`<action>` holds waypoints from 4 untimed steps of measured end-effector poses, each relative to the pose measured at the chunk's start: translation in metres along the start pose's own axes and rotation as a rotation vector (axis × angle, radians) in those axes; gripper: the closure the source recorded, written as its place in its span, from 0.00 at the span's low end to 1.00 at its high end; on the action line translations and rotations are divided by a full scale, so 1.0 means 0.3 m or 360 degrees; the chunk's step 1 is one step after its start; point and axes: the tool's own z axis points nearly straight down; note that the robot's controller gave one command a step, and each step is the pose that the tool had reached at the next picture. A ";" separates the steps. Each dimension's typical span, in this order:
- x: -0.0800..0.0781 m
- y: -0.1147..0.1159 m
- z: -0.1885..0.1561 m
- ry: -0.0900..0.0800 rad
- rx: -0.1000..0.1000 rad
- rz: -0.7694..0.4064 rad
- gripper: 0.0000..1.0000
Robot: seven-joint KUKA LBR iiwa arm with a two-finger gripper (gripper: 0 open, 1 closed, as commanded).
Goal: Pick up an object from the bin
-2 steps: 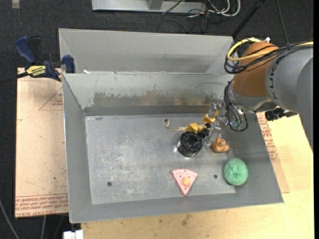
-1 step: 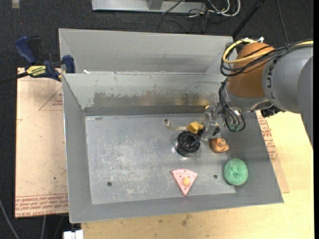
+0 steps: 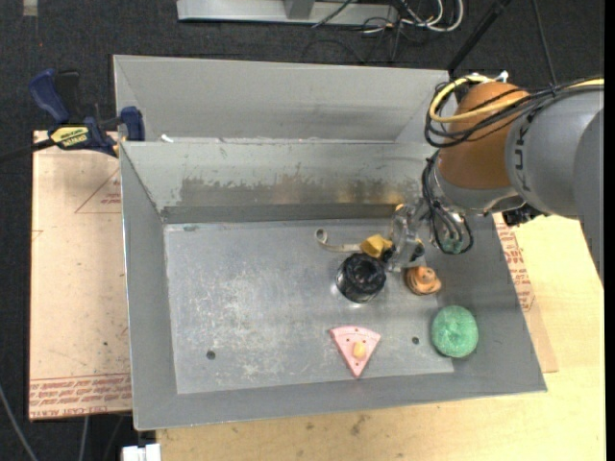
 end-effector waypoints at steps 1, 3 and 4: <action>-0.042 0.098 0.003 0.0019 0.0011 -0.0012 1.00; -0.027 0.014 0.003 0.0013 -0.0008 -0.0108 1.00; -0.017 0.022 0.025 0.0043 0.0001 -0.0148 0.00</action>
Offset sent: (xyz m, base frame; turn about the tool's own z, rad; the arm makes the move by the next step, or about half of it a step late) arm -0.0022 0.0026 -0.0039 -0.0254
